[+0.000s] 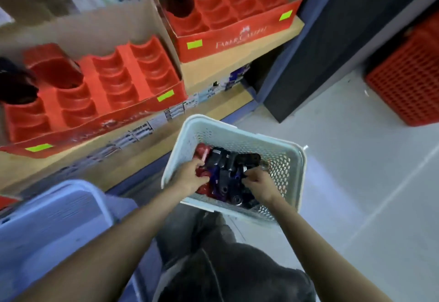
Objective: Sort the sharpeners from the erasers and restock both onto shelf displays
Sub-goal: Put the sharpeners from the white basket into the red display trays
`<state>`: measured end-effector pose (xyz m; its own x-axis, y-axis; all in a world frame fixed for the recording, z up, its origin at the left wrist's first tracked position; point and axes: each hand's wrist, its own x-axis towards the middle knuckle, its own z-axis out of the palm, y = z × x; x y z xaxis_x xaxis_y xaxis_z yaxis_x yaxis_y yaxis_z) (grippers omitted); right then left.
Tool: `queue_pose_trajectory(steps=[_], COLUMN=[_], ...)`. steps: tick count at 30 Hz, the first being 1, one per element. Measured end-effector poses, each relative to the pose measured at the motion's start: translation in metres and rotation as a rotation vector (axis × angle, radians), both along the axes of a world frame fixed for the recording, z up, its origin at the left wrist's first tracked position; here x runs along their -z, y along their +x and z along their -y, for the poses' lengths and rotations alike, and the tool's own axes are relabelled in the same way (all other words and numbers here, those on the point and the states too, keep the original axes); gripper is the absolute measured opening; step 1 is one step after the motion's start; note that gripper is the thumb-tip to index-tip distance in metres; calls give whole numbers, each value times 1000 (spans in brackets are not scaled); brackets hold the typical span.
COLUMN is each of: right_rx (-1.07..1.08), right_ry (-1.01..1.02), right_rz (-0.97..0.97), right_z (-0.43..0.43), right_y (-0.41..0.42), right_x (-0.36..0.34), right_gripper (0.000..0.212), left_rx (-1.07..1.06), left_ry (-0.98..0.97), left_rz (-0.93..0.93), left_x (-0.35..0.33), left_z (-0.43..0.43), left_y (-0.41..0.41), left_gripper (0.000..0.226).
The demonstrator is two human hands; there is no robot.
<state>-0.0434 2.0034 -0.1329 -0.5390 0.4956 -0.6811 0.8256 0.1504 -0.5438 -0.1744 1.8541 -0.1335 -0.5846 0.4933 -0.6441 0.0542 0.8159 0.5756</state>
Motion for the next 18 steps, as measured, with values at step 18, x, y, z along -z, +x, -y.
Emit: queue_pose_trajectory(steps=[18], right_rx=[335], right_ry=[-158], right_rz=[-35], right_z=[31], right_y=[-27], right_x=[53], right_gripper=[29], left_rx=[231], left_ry=[-205], left_rz=[-185], left_x=[52], left_z=[-23], left_y=[-6], left_gripper=[23])
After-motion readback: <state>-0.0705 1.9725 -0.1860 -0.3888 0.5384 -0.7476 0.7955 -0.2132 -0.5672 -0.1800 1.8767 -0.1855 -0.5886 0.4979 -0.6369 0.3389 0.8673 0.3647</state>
